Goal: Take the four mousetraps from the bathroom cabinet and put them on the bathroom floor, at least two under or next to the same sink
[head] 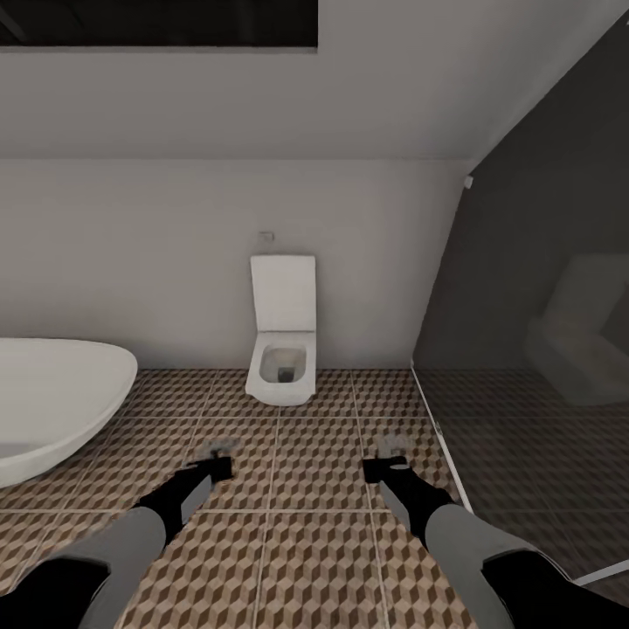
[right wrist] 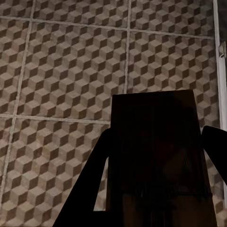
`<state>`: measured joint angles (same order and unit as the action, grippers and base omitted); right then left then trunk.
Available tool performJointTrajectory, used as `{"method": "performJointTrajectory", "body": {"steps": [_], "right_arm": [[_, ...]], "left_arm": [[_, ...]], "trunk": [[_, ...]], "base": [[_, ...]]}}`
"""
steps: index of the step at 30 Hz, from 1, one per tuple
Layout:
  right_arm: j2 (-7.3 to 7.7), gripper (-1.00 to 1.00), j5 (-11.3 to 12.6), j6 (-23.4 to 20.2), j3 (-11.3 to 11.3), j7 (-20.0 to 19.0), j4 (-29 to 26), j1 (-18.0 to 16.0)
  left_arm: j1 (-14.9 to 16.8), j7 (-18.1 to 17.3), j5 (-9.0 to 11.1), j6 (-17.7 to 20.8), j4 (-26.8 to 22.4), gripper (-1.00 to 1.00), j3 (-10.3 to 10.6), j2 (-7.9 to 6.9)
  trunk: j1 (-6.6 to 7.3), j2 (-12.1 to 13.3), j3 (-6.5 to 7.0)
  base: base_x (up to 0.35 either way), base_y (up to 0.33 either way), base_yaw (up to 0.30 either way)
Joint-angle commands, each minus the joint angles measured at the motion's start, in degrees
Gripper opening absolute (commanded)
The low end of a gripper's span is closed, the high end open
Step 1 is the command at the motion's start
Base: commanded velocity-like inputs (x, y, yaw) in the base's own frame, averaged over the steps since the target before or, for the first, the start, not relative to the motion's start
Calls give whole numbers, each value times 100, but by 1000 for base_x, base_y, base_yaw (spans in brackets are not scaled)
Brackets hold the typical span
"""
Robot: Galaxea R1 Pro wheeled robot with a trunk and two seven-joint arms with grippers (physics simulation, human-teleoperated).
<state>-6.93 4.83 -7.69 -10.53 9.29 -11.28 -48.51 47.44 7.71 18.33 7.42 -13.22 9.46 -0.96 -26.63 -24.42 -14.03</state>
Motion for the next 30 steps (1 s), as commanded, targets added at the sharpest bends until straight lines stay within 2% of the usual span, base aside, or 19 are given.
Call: {"method": "performJointTrajectory", "body": {"steps": [1,3,5,7,11,15,17,19,21,25,27,30], "right_arm": [[-4,-100,35,-32,-38,32,-29,-13],[-8,-100,25,-26,-34,29,-47,-27],[-6,-100,21,1,-51,29,-55,-33],[1,-100,19,95,-59,25,-57,-25],[6,-100,17,551,-62,22,-42,53],[7,-100,11,873,-72,18,-15,82],[7,-100,11,900,-73,14,-10,86],[9,-100,15,899,-77,16,-8,88],[9,-100,15,826,-78,24,-8,88],[8,-100,17,707,-89,26,-47,87],[3,-100,13,712,-103,23,-97,87],[2,-100,17,711,-212,24,-495,89]], "left_arm": [[2,43,56,-622,348,-100,45,-4],[2,29,67,-1138,679,-100,31,-2],[2,23,77,-1383,811,-100,26,3],[2,15,80,-1466,852,-100,31,11],[2,-14,83,-1492,869,-100,34,36],[2,-19,73,-1417,883,-100,49,198],[2,-16,77,-904,872,-100,48,285],[2,2,76,36,696,-100,47,404],[2,20,71,1012,289,-100,50,510],[2,28,60,1784,-186,-100,59,567],[2,26,58,1842,-231,-100,48,560],[2,32,57,1888,-277,-100,34,535]], "trunk": [[-3,-11,-10],[-3,-11,-10],[-3,-11,-10],[-3,-11,-10],[-3,-11,-10],[-3,-11,-10],[-3,-11,-10],[-3,-11,-10],[-3,-11,-10],[-3,-11,-10],[-3,-11,-10],[-3,-11,-10]], "base": [[0,0,0],[0,0,0],[0,0,0],[0,0,0],[0,0,0],[0,0,0],[0,0,0],[0,0,0],[0,0,0],[0,0,0],[0,0,0],[0,0,0]]}}
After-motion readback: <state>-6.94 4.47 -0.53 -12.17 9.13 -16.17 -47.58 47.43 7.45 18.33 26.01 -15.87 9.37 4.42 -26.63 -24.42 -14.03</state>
